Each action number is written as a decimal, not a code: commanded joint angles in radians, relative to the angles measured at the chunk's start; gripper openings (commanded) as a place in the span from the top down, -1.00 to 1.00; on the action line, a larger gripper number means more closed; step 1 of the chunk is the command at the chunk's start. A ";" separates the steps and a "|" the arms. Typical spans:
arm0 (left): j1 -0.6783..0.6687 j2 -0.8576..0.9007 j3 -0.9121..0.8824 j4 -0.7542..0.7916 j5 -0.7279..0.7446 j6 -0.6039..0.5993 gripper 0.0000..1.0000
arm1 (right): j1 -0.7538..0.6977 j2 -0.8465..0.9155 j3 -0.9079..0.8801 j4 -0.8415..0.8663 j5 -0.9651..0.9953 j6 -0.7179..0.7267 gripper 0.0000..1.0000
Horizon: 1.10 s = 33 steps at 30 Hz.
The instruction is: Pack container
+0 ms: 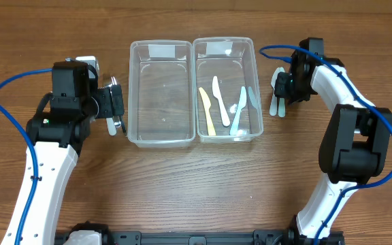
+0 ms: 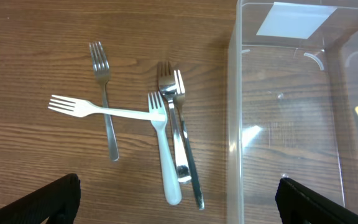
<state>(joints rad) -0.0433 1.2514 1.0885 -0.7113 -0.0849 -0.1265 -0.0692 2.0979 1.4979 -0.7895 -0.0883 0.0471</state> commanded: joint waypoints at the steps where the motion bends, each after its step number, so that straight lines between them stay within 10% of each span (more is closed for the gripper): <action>1: 0.004 0.005 0.026 0.001 0.015 0.018 -1.00 | 0.002 0.006 -0.002 0.014 0.064 -0.013 0.26; 12: 0.004 0.005 0.026 0.001 0.015 0.018 -1.00 | 0.002 0.066 -0.006 0.002 0.060 0.002 0.30; 23: 0.004 0.005 0.026 0.001 0.015 0.018 -1.00 | 0.002 0.113 -0.006 -0.037 0.071 0.058 0.92; 33: 0.004 0.005 0.026 0.001 0.015 0.018 -1.00 | 0.002 0.074 -0.003 -0.069 0.073 0.084 0.92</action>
<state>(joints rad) -0.0433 1.2514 1.0889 -0.7113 -0.0849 -0.1265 -0.0711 2.1475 1.5299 -0.8383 -0.0212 0.1150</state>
